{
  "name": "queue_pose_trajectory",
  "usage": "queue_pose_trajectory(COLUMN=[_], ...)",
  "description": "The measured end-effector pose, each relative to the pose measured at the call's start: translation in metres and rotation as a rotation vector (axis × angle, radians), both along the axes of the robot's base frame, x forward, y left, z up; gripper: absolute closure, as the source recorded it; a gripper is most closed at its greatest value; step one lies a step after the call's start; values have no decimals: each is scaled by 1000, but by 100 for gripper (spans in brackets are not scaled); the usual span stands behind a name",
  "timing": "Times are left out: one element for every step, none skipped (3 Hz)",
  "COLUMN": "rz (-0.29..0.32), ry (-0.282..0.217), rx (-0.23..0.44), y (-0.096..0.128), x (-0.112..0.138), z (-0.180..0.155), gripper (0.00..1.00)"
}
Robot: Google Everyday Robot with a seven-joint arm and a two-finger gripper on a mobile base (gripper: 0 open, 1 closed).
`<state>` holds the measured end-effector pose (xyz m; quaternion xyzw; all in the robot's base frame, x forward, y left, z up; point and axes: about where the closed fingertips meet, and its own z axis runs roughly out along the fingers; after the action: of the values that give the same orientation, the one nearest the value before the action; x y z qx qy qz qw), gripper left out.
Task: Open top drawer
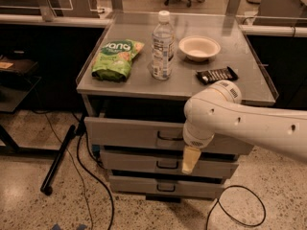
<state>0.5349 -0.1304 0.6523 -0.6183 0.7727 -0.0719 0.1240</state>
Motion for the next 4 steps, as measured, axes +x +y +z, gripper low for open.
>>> queue_pose_trajectory(rz=[13,22,28,23], ry=[27,62,110,174], rx=[-9,-21,-26,-8], y=[4,3,-3,-24], x=[-2,-19,-55,-124], z=[-18,-21,-4,32], gripper=[0,0,0,0])
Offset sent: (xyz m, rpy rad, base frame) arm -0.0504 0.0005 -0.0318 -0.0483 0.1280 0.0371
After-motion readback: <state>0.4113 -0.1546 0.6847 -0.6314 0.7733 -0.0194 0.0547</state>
